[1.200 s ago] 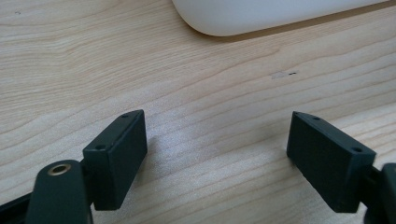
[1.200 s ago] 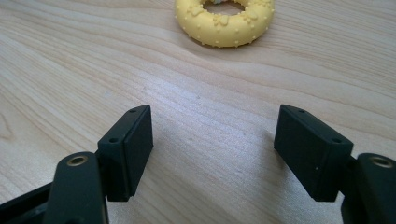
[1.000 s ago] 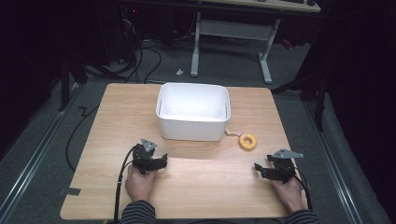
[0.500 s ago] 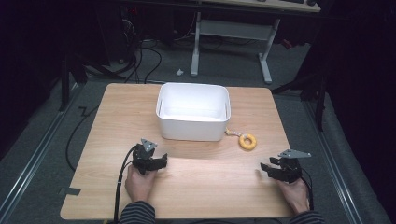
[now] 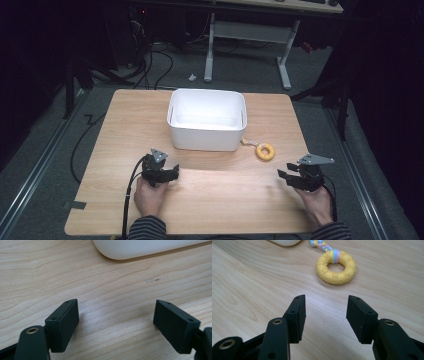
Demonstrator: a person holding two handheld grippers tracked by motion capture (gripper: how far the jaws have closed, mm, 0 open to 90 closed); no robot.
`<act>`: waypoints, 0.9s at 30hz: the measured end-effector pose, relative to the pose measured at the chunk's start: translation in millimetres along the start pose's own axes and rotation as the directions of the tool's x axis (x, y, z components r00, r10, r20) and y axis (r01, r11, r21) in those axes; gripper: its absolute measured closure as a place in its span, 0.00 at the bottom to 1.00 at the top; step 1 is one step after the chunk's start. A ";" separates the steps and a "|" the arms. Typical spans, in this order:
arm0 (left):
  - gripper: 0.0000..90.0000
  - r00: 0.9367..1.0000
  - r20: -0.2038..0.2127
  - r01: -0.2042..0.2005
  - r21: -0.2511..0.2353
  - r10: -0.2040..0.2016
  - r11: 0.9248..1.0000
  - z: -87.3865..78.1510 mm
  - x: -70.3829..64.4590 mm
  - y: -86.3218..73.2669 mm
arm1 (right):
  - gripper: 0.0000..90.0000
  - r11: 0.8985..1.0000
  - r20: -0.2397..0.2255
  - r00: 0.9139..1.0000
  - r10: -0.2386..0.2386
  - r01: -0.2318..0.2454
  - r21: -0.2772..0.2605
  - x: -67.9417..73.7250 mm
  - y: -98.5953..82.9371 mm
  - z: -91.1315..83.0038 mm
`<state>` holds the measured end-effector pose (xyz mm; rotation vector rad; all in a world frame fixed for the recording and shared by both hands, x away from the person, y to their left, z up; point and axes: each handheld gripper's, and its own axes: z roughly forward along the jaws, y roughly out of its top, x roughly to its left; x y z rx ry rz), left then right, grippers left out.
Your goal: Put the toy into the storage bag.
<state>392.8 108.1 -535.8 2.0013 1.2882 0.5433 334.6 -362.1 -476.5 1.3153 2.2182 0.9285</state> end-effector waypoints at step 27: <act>0.24 1.000 -0.001 0.012 -0.002 -0.012 1.000 0.1 1.9 0.3 | 0.63 0.987 -0.003 0.991 -0.131 0.131 0.089 6.9 75.3 36.5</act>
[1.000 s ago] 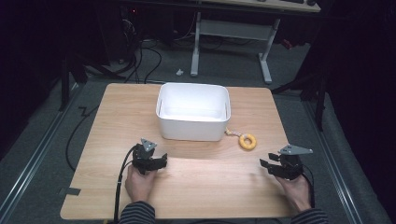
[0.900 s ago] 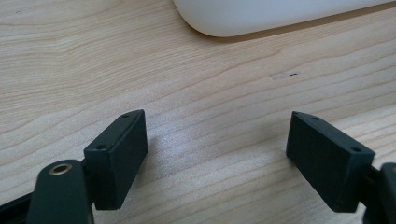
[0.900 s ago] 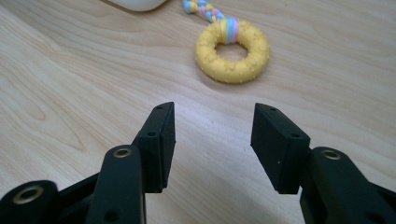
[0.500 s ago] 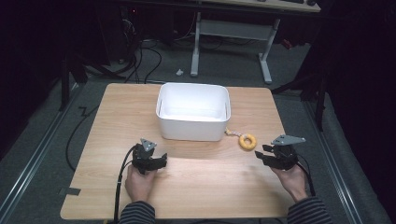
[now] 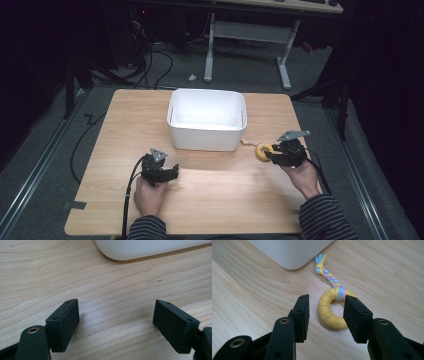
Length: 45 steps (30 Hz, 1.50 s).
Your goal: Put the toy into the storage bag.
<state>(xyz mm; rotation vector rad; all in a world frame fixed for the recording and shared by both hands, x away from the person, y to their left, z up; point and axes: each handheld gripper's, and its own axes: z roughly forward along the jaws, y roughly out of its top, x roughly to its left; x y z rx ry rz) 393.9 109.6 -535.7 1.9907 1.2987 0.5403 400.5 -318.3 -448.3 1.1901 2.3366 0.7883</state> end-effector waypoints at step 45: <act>0.24 1.000 -0.007 -0.009 0.003 0.009 1.000 0.6 -0.7 0.4 | 0.74 0.974 -0.013 1.000 0.028 -0.024 0.226 -5.9 5.4 70.4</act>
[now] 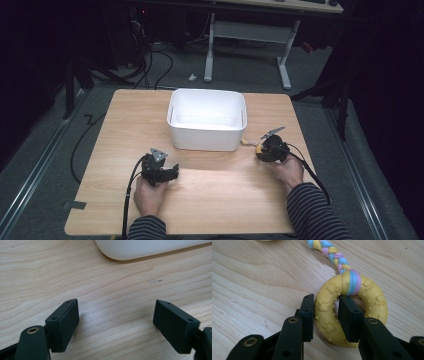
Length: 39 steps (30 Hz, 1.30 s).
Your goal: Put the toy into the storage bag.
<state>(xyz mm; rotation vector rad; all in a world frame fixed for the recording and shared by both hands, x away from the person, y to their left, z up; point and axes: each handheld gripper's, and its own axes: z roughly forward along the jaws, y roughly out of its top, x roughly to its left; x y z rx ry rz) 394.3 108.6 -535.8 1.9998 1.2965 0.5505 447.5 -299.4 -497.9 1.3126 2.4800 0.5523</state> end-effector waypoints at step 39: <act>0.24 1.000 0.001 0.000 0.000 0.000 1.000 0.3 0.2 0.2 | 0.76 0.984 0.018 0.999 0.035 -0.031 -0.174 -8.2 -65.5 -89.3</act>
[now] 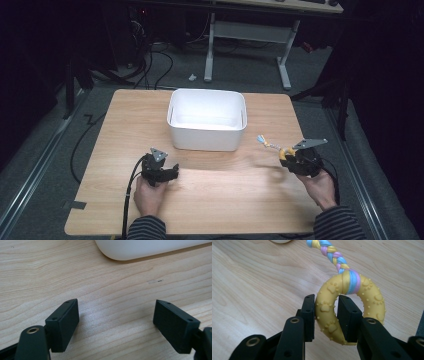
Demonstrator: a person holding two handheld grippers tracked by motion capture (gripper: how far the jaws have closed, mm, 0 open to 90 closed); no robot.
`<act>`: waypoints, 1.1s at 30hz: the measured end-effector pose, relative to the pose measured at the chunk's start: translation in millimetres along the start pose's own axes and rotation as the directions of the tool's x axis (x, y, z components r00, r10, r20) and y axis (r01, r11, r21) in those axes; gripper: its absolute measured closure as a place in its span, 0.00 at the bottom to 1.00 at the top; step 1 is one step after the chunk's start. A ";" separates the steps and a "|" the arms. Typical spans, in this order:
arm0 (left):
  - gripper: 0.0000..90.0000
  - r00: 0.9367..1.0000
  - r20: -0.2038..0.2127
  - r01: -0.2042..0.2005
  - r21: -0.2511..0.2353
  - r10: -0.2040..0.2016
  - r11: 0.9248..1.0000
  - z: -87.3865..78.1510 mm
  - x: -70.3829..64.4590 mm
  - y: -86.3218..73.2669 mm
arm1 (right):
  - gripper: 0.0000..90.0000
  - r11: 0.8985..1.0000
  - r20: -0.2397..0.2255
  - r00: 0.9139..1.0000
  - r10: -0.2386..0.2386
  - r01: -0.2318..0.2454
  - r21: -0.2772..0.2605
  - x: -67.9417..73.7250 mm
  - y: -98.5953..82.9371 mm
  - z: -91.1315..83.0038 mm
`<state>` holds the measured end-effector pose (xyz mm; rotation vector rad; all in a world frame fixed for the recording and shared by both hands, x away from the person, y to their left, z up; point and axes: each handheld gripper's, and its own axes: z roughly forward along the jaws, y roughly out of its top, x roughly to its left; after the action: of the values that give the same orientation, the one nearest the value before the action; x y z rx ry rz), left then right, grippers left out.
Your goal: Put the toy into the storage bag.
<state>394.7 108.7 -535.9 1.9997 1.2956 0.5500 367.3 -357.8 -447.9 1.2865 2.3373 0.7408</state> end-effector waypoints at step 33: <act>0.24 1.000 0.000 0.000 0.000 0.000 1.000 0.0 0.1 0.0 | 0.76 0.985 0.005 0.988 -0.154 0.154 -0.080 43.8 38.9 -44.1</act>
<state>394.7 108.8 -535.8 2.0002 1.2956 0.5501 346.3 -314.8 -392.4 1.0584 2.3506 0.7765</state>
